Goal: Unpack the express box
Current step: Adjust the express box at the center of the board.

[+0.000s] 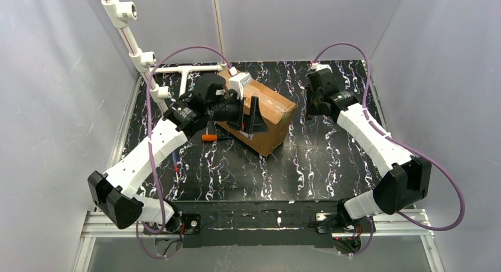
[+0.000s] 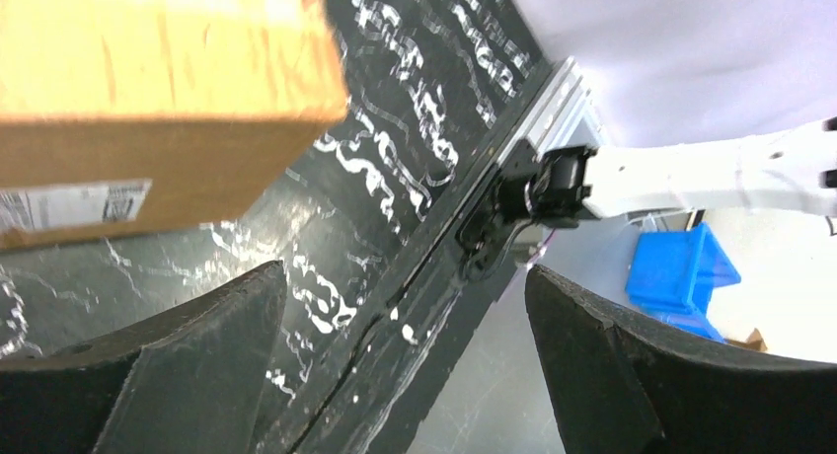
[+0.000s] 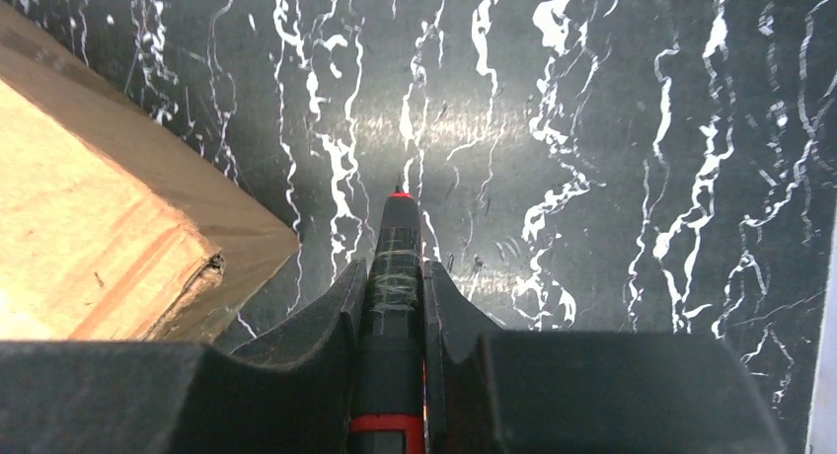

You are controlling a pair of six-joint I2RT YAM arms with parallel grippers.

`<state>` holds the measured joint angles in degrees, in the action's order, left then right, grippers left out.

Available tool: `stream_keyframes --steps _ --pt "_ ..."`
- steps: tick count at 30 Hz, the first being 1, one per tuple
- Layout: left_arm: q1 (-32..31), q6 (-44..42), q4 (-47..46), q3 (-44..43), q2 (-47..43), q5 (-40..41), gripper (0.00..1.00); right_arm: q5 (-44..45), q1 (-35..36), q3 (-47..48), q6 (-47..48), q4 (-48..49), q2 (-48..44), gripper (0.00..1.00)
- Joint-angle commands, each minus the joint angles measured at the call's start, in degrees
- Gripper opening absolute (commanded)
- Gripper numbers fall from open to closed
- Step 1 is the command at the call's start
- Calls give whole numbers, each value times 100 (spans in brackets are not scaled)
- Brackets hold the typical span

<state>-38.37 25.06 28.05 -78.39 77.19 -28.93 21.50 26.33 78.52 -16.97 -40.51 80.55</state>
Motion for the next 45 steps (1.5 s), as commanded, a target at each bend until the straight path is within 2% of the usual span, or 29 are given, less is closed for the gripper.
stream_keyframes --steps 1,4,7,11,14,16,20,30,40,45 --pt "32 -365 218 -849 -29 78 89 -73 25 -144 -206 433 -205 1" --pt "23 -507 149 -1565 341 145 88 100 30 -299 -399 117 -318 1" --pt "16 -699 134 -2232 899 303 87 73 29 -799 -456 284 -860 1" --pt "17 -1007 181 -3060 1882 589 88 -768 26 -1493 -649 411 -1334 1" --pt "14 -1322 718 -3982 2588 1004 88 -1284 30 -2007 -900 783 -1530 1" --pt "14 -1410 928 -4267 2890 1161 88 -1560 30 -2075 -939 1017 -1552 1" --pt "18 -1295 810 -3909 2903 1117 87 -1751 116 -1980 -906 1174 -1287 1" --pt "16 -612 -27 -1924 1952 976 87 -1550 391 -1454 -843 1386 -657 1" --pt "14 -284 -203 -1310 1552 974 87 -1835 408 -735 -776 1869 107 1" --pt "20 -402 -76 -1427 1657 1091 88 -1315 408 -384 -427 1497 292 1"
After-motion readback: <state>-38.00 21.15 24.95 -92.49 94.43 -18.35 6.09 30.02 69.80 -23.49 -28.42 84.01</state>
